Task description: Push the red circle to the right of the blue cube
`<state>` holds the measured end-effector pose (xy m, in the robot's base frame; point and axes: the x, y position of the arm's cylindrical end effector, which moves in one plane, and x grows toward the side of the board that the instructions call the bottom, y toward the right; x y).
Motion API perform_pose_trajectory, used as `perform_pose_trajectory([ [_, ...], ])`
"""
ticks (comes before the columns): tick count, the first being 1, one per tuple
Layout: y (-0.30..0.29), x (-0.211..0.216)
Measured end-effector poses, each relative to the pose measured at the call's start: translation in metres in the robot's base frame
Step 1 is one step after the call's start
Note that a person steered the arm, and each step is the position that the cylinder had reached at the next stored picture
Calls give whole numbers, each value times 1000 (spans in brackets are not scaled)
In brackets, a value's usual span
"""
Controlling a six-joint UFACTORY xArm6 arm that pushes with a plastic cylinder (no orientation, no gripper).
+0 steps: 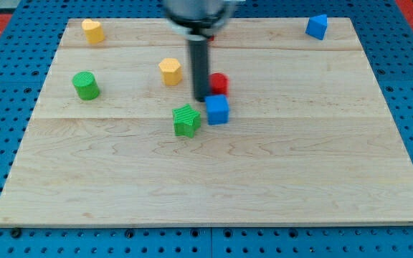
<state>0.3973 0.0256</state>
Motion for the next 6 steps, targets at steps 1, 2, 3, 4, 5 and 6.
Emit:
perform_pose_trajectory([
  [1, 24, -13],
  [2, -7, -45],
  [3, 98, -52],
  [4, 132, -13],
  [5, 108, -55],
  [6, 123, -83],
])
